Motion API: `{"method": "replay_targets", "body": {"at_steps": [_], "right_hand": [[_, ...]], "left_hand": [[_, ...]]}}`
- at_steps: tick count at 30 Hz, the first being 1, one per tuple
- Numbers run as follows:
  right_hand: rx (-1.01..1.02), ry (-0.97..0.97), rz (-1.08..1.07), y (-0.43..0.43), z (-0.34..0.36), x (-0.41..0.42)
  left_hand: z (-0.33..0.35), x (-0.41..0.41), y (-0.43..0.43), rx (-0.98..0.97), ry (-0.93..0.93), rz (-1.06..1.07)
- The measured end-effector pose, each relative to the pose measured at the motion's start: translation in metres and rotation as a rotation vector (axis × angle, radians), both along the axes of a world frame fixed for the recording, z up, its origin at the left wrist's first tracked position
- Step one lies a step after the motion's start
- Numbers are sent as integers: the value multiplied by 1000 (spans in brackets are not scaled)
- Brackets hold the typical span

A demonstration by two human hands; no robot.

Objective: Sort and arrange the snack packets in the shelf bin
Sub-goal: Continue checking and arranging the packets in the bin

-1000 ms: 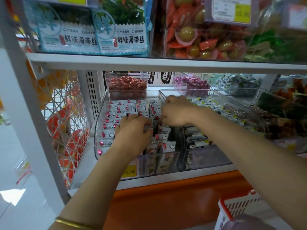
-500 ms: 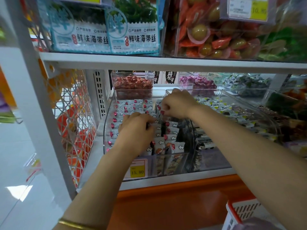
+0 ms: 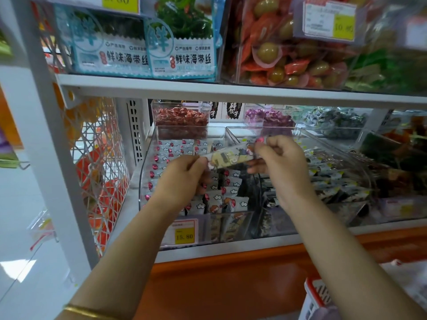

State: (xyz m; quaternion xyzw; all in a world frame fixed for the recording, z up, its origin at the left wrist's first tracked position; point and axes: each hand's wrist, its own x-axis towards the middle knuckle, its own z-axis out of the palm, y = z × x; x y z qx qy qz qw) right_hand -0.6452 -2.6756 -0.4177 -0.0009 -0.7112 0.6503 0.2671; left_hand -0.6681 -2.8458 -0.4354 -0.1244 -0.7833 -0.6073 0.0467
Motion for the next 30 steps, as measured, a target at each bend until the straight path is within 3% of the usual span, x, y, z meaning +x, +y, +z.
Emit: {"method": "replay_targets", "body": {"at_steps": [4,7,19,23,30], "right_hand": [[-533,-89,332,-1,-3,13],[-729,-159,448,0,-6,15],[-814,-135,393,-4,-11,13],[-849,-109,303,-5,-13,11],[-865,-84,260,-4,-14,10]], "left_hand": [[-1,-3,-8,360,-201,-68],[2,-2,-12,622,-308,-108],[9,4,-15,760,-386,-232],[9,7,-12,700,-331,-269],[9,7,-15,766,-311,-293]]}}
